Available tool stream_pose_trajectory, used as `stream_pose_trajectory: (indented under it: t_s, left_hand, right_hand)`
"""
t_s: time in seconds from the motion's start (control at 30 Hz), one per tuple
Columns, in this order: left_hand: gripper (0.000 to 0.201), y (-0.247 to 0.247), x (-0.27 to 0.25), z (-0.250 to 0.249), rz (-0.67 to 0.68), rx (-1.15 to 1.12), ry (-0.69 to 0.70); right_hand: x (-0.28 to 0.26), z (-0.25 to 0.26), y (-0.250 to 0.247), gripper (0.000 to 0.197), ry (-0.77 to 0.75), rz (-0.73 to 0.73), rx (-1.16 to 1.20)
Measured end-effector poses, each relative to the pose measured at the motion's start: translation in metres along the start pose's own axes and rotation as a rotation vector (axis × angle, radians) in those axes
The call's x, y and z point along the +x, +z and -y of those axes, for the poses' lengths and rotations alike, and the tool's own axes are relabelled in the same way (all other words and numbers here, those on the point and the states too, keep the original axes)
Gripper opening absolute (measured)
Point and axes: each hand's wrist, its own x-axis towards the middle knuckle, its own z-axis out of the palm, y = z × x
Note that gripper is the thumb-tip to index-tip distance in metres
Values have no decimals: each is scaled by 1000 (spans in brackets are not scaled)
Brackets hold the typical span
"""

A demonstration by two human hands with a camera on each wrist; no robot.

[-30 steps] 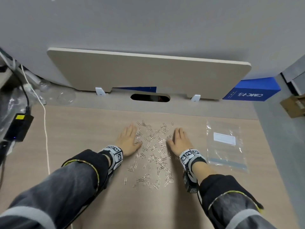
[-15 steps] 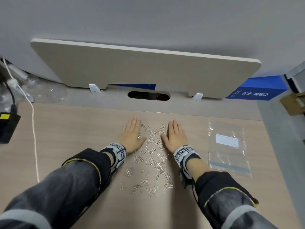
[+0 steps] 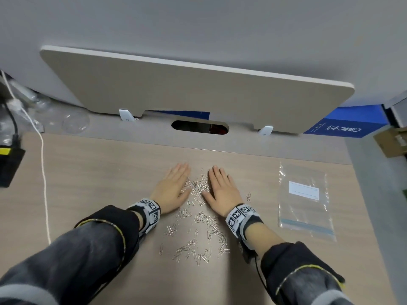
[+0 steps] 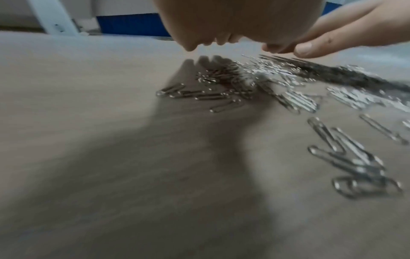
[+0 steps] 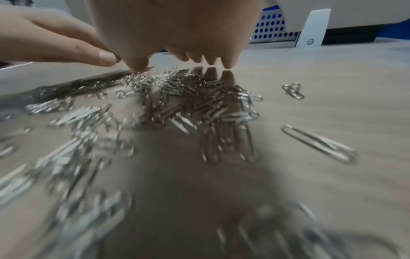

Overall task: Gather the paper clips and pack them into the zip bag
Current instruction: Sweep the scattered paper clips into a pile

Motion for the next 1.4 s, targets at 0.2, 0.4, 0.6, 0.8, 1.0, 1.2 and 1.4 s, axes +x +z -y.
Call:
stream_pose_trajectory:
  t_s: [0.2, 0.4, 0.6, 0.8, 1.0, 1.2, 1.4]
  left_hand:
    - [78, 11, -18, 10, 33, -77, -175]
    - [89, 21, -47, 1, 68, -58, -20]
    - [75, 19, -70, 18, -118, -182, -330]
    - [66, 33, -65, -24, -52, -240, -349]
    - [56, 23, -65, -32, -62, -412, -284]
    - [30, 8, -103, -3, -240, -431, -732]
    - [34, 18, -88, -44, -125, -585, -602]
  right_hand:
    - [27, 27, 9, 77, -48, 39, -40]
    - [-16, 35, 26, 75, -217, 59, -120]
    - [-51, -23, 9, 69, 363, -225, 121]
    - [-69, -16, 30, 85, 358, -70, 164]
    - [-79, 3, 27, 73, 280, -162, 427]
    - [-131, -39, 23, 34, 879, -536, 660]
    - [-117, -19, 31, 41, 739, -336, 853]
